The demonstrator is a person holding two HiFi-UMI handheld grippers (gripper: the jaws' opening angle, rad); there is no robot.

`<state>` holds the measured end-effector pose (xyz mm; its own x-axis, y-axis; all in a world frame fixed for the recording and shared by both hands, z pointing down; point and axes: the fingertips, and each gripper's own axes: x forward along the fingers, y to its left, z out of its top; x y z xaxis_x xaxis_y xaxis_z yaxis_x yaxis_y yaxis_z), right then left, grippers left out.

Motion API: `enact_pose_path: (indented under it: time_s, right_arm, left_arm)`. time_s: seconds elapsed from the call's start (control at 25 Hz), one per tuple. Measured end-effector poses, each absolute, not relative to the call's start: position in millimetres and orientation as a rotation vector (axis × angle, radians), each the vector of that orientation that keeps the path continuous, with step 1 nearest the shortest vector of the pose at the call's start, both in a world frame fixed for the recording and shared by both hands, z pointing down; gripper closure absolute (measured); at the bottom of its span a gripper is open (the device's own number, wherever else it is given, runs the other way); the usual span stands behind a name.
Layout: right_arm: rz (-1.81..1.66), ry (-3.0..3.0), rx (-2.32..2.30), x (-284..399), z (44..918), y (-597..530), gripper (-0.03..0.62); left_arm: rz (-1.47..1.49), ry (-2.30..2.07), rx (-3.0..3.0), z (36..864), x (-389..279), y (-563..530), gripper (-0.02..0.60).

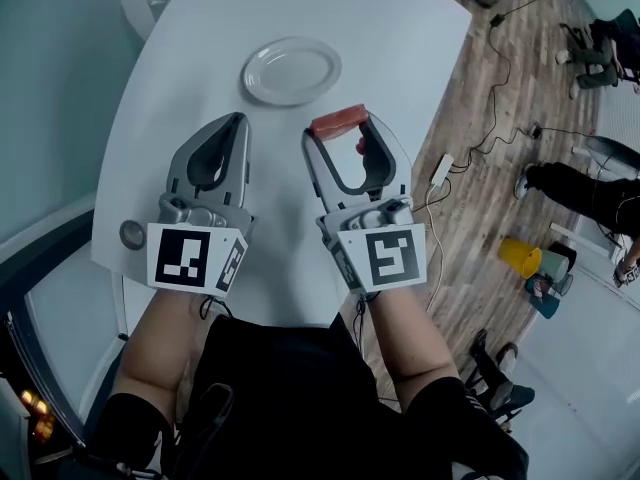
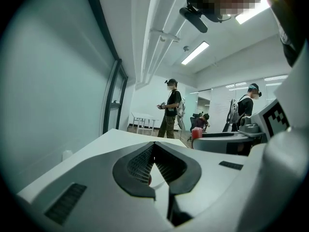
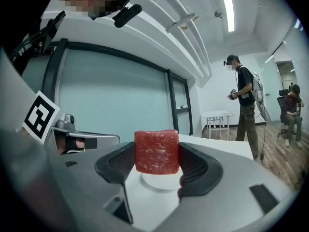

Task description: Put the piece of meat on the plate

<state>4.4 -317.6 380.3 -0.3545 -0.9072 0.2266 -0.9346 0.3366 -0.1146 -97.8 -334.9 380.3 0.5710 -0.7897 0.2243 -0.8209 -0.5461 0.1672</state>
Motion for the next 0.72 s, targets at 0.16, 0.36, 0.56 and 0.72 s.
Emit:
enact_pose_path:
  time_s: [0.16, 0.36, 0.56, 0.72]
  right_arm:
    - [0.36, -2.442, 1.693, 0, 395, -331, 0.312]
    - [0.39, -2.412, 1.665, -1, 422, -353, 0.312]
    - [0.423, -2.377, 1.592, -4, 450, -364, 0.312]
    - [0.45, -2.346, 1.543, -6, 471, -376, 0.311]
  left_arm:
    - [0.188, -1.331, 2.539, 393, -97, -348, 0.578]
    - [0.226, -1.295, 2.549, 416, -88, -371, 0.578]
    - [0.281, -1.258, 2.543, 438, -82, -384, 0.578]
    - [0.326, -1.244, 2.528, 459, -79, -393, 0.578]
